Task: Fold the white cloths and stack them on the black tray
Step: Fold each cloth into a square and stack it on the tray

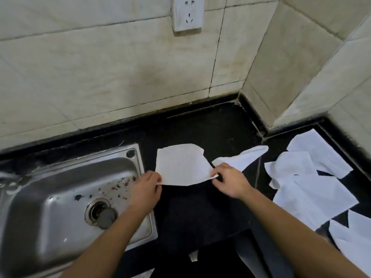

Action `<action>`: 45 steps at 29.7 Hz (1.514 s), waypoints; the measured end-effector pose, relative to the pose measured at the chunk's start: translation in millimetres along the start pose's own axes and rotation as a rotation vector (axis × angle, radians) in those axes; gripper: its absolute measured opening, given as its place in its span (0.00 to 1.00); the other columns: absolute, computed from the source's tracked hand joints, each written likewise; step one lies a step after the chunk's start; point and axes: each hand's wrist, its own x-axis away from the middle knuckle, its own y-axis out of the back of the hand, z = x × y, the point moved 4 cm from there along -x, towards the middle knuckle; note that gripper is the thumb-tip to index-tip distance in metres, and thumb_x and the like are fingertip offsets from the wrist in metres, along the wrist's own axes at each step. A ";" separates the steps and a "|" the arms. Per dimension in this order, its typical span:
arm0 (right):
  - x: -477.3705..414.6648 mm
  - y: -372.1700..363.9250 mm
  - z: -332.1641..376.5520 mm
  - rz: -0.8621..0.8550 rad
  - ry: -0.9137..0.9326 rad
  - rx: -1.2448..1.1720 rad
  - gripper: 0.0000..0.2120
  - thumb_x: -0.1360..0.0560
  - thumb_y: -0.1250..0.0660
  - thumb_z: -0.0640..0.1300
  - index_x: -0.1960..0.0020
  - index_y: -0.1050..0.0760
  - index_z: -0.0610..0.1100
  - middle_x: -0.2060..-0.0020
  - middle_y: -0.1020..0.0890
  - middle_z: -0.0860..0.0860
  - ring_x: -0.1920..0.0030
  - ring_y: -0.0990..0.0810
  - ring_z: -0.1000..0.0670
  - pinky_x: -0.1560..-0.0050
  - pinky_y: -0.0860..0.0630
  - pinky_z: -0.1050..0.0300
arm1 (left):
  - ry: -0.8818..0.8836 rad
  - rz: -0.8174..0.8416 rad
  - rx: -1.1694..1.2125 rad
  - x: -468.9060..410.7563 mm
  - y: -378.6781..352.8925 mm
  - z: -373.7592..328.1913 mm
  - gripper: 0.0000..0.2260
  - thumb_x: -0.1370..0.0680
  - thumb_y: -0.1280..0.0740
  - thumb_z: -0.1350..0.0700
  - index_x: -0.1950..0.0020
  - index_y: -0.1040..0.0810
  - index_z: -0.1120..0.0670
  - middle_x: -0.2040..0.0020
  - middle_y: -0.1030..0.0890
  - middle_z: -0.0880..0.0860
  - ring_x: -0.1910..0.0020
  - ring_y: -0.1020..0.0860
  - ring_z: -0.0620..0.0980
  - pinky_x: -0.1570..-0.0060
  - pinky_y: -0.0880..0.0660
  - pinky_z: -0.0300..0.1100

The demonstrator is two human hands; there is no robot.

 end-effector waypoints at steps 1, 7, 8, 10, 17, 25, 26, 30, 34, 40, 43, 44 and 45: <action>9.0 -15.0 -5.4 0.051 0.025 0.099 0.10 0.25 0.34 0.51 0.45 0.21 0.54 0.45 0.23 0.57 0.46 0.23 0.55 0.48 0.24 0.56 | -0.035 0.061 -0.024 15.3 -11.2 3.6 0.11 0.34 0.26 0.65 0.58 0.24 0.55 0.59 0.23 0.52 0.62 0.23 0.54 0.67 0.26 0.45; 58.0 -69.3 -26.0 0.021 0.160 0.313 0.12 0.29 0.29 0.49 0.47 0.17 0.50 0.45 0.20 0.49 0.47 0.19 0.45 0.58 0.18 0.48 | -0.133 0.272 -0.098 84.4 -50.4 12.5 0.14 0.40 0.24 0.65 0.62 0.24 0.53 0.63 0.23 0.50 0.63 0.24 0.52 0.67 0.27 0.45; 61.8 -71.6 -27.5 0.001 0.162 0.316 0.13 0.30 0.27 0.48 0.46 0.17 0.50 0.45 0.19 0.49 0.46 0.19 0.45 0.58 0.18 0.49 | -0.124 0.283 -0.101 90.9 -53.4 13.6 0.14 0.40 0.24 0.65 0.61 0.23 0.53 0.62 0.22 0.50 0.63 0.24 0.52 0.67 0.27 0.44; 65.3 -72.5 -26.5 -0.015 0.186 0.317 0.14 0.31 0.26 0.48 0.45 0.17 0.49 0.45 0.19 0.48 0.46 0.19 0.44 0.57 0.18 0.49 | -0.109 0.279 -0.089 97.7 -56.2 14.1 0.14 0.40 0.23 0.65 0.61 0.22 0.53 0.62 0.22 0.50 0.62 0.24 0.52 0.66 0.27 0.44; 73.1 -83.2 -18.7 -0.001 0.398 0.309 0.09 0.30 0.26 0.45 0.50 0.18 0.49 0.44 0.19 0.46 0.46 0.19 0.43 0.56 0.19 0.48 | -0.054 0.306 -0.049 99.3 -61.0 17.8 0.12 0.37 0.23 0.64 0.59 0.21 0.53 0.61 0.21 0.50 0.59 0.23 0.52 0.62 0.26 0.42; 45.8 -56.8 -15.4 0.126 0.059 -0.092 0.07 0.25 0.32 0.51 0.48 0.20 0.53 0.51 0.20 0.58 0.50 0.22 0.58 0.45 0.22 0.55 | 0.311 0.306 0.329 71.9 -45.9 24.5 0.05 0.27 0.30 0.59 0.60 0.24 0.50 0.61 0.23 0.47 0.60 0.25 0.46 0.61 0.27 0.43; 38.7 -51.9 -14.9 0.139 0.022 -0.118 0.09 0.25 0.31 0.52 0.46 0.20 0.53 0.50 0.20 0.58 0.50 0.21 0.58 0.45 0.22 0.54 | 0.402 0.311 0.399 65.1 -44.6 26.7 0.05 0.26 0.30 0.59 0.60 0.23 0.51 0.63 0.22 0.49 0.62 0.24 0.47 0.61 0.26 0.45; 24.9 -53.0 -5.6 0.331 0.172 0.187 0.26 0.29 0.33 0.66 0.37 0.27 0.54 0.42 0.26 0.55 0.44 0.25 0.54 0.42 0.24 0.54 | 0.520 0.329 0.447 42.1 -42.8 34.3 0.04 0.25 0.31 0.60 0.59 0.22 0.52 0.63 0.20 0.53 0.61 0.22 0.52 0.59 0.24 0.47; 24.1 -62.4 -4.8 0.294 0.285 0.220 0.24 0.29 0.32 0.64 0.38 0.26 0.52 0.42 0.25 0.53 0.45 0.26 0.51 0.44 0.24 0.52 | 0.552 0.303 0.464 29.4 -45.2 37.1 0.04 0.25 0.31 0.60 0.59 0.23 0.52 0.62 0.21 0.55 0.62 0.23 0.51 0.60 0.26 0.45; 1.7 -49.8 -11.4 0.242 0.083 -0.048 0.10 0.22 0.34 0.55 0.47 0.20 0.51 0.56 0.21 0.56 0.57 0.22 0.57 0.53 0.23 0.57 | 0.651 0.269 0.506 21.4 -51.1 45.0 0.02 0.25 0.31 0.60 0.56 0.22 0.53 0.63 0.22 0.51 0.63 0.25 0.48 0.63 0.29 0.39; -20.6 -39.3 -14.8 0.162 -0.096 -0.234 0.09 0.22 0.31 0.53 0.47 0.19 0.51 0.62 0.21 0.57 0.60 0.23 0.58 0.59 0.29 0.65 | 0.754 0.216 0.551 11.6 -53.8 52.3 0.04 0.25 0.29 0.58 0.52 0.21 0.55 0.58 0.20 0.52 0.58 0.22 0.50 0.58 0.25 0.41; -28.3 -37.6 -15.8 0.128 -0.134 -0.285 0.08 0.23 0.30 0.53 0.47 0.18 0.51 0.62 0.21 0.57 0.60 0.23 0.58 0.58 0.29 0.65 | 0.783 0.192 0.568 7.0 -54.2 53.9 0.05 0.25 0.28 0.57 0.52 0.21 0.55 0.57 0.20 0.53 0.57 0.21 0.50 0.55 0.23 0.43; -36.1 -36.9 -16.6 0.101 -0.166 -0.327 0.08 0.23 0.29 0.53 0.48 0.18 0.51 0.61 0.20 0.57 0.59 0.22 0.57 0.57 0.28 0.65 | 0.805 0.167 0.580 2.1 -54.8 55.3 0.05 0.25 0.27 0.57 0.52 0.21 0.55 0.56 0.19 0.53 0.56 0.21 0.51 0.53 0.22 0.45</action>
